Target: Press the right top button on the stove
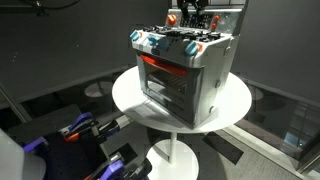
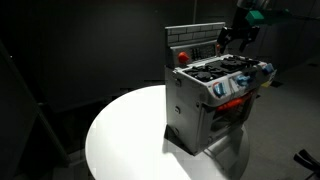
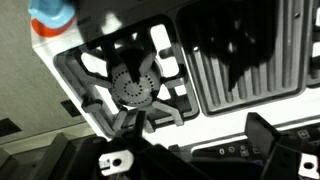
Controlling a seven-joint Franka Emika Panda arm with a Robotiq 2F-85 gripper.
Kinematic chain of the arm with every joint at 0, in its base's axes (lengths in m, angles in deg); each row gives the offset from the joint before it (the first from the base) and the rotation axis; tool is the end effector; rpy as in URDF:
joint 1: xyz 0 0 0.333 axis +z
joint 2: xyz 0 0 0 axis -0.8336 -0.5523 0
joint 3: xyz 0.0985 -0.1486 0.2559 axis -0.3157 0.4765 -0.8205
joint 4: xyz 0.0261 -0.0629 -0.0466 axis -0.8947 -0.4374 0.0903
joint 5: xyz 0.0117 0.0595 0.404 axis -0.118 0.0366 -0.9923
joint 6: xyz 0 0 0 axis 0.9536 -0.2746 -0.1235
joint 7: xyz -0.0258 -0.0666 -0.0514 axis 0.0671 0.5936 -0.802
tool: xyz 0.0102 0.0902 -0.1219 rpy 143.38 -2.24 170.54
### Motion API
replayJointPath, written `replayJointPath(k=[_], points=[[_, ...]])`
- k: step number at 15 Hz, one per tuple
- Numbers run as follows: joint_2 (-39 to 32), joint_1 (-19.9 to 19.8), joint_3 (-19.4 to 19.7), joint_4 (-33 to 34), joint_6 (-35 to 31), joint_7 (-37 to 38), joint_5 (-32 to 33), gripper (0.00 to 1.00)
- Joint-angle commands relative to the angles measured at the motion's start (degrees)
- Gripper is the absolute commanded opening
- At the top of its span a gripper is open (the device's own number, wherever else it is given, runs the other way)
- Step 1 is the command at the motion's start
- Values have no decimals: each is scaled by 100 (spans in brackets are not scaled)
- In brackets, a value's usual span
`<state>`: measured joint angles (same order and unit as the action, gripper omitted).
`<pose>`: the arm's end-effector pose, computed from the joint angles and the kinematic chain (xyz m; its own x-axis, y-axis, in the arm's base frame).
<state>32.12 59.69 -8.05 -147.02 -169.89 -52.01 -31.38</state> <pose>0.6070 0.0145 0.3855 0.8966 -0.3447 0.2779 -0.3652 -0.9306 0.0239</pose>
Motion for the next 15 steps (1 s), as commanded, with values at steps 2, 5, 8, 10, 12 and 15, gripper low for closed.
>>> replayJointPath(k=[2, 5, 8, 10, 12, 15], points=[[567, -24, -181, -204, 881, -704, -685, 100], [807, -25, -265, -170, 1655, -885, -865, 100], [1025, -31, -332, -125, 2292, -1016, -915, 100], [1129, -33, -372, -104, 2578, -1046, -872, 100], [1190, -38, -400, -99, 2763, -1081, -854, 100], [1111, -57, -439, -82, 2704, -953, -790, 100]])
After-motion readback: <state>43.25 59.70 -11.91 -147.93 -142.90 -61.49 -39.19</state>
